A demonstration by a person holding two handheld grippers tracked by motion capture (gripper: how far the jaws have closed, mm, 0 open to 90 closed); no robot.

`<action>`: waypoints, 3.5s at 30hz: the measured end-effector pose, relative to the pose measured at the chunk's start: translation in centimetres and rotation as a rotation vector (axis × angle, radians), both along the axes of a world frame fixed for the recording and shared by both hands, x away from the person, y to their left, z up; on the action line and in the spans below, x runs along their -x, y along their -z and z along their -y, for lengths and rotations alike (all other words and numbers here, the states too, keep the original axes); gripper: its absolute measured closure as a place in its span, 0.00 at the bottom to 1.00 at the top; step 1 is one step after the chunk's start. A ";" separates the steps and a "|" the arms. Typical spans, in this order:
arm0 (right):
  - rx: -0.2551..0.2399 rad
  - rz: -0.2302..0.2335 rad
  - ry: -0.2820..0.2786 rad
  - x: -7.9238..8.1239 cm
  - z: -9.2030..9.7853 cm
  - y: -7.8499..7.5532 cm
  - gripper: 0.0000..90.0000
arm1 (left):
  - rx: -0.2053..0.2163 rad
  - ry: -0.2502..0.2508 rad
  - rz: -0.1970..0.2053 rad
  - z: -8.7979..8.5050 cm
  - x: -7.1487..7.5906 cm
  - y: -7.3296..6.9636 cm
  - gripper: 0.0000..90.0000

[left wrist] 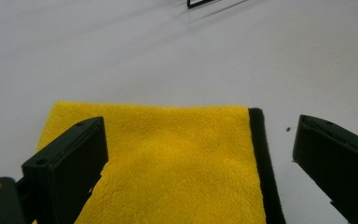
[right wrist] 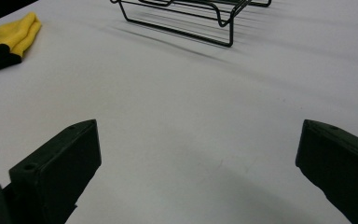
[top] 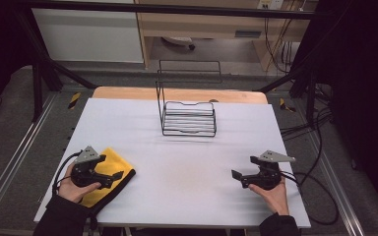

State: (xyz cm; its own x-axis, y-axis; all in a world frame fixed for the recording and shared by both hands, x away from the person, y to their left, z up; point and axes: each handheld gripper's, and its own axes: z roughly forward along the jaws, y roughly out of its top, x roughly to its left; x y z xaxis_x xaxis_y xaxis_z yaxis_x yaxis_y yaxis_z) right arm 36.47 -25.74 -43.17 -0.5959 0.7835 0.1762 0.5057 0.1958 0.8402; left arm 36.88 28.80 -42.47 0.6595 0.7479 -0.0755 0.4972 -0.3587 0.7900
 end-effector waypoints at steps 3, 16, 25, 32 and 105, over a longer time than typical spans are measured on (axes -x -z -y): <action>0.007 0.001 -0.002 -0.1 0.0 0.0 0.00 | -0.002 -0.001 -0.003 0.2 0.0 0.0 0.03; 0.018 -0.004 0.005 0.0 -0.1 0.1 0.01 | -0.021 0.024 -0.010 1.2 0.3 -0.2 0.04; 0.021 -0.008 0.007 0.0 -0.2 0.1 0.01 | -0.042 0.018 -0.025 2.5 0.2 -0.2 0.08; 0.028 -0.013 0.008 0.0 -0.2 0.2 0.01 | -0.070 0.021 -0.038 4.0 0.1 -0.1 0.15; 0.035 -0.026 0.014 -0.2 -0.5 0.4 0.02 | -0.062 -0.092 -0.044 7.6 0.3 -1.4 0.86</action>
